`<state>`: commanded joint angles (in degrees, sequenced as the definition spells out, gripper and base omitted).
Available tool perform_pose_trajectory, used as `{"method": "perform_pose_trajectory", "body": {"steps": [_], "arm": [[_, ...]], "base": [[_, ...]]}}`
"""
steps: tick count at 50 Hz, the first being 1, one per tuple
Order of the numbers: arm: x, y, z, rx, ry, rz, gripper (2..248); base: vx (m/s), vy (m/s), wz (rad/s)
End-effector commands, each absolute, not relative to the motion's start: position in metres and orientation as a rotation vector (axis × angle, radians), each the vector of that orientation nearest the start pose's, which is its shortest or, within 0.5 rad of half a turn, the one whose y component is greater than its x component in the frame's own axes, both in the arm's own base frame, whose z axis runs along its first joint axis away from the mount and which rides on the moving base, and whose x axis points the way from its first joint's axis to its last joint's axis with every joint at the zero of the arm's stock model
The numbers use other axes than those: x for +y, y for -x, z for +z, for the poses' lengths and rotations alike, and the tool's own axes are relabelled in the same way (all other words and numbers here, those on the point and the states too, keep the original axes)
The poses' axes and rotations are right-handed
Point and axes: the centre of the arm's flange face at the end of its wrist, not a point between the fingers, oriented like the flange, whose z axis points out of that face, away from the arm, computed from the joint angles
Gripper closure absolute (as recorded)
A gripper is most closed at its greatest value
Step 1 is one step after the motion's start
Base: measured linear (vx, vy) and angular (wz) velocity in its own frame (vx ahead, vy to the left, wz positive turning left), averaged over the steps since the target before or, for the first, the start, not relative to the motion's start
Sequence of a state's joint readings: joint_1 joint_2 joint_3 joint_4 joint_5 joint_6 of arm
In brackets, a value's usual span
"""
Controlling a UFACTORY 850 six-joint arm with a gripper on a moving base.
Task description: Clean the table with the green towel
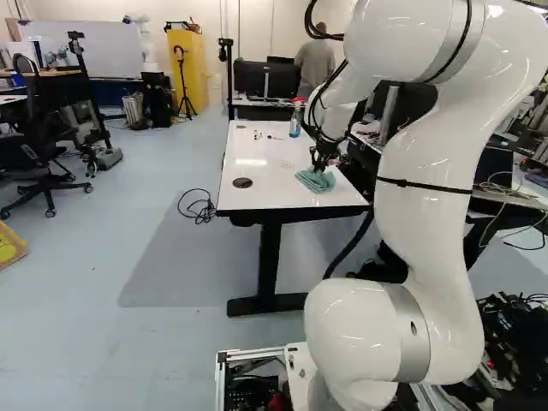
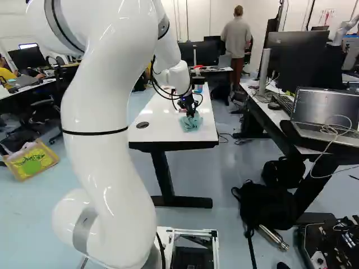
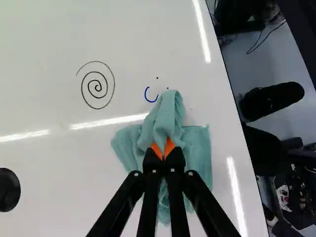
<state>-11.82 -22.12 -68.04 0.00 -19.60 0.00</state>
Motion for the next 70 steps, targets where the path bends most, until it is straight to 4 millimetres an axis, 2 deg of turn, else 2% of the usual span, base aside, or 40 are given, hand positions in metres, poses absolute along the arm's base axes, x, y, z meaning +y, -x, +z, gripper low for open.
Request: {"method": "perform_pose_trajectory", "body": {"steps": [21, 70], "arm": [[-0.123, -0.586, 0.455, 0.321, 3.096, -0.678, 226], [-0.146, -0.671, 0.449, 0.331, 3.078, -0.789, 226]], "base": [[0.0, 0.0, 0.0], [0.0, 0.0, 0.0]]}}
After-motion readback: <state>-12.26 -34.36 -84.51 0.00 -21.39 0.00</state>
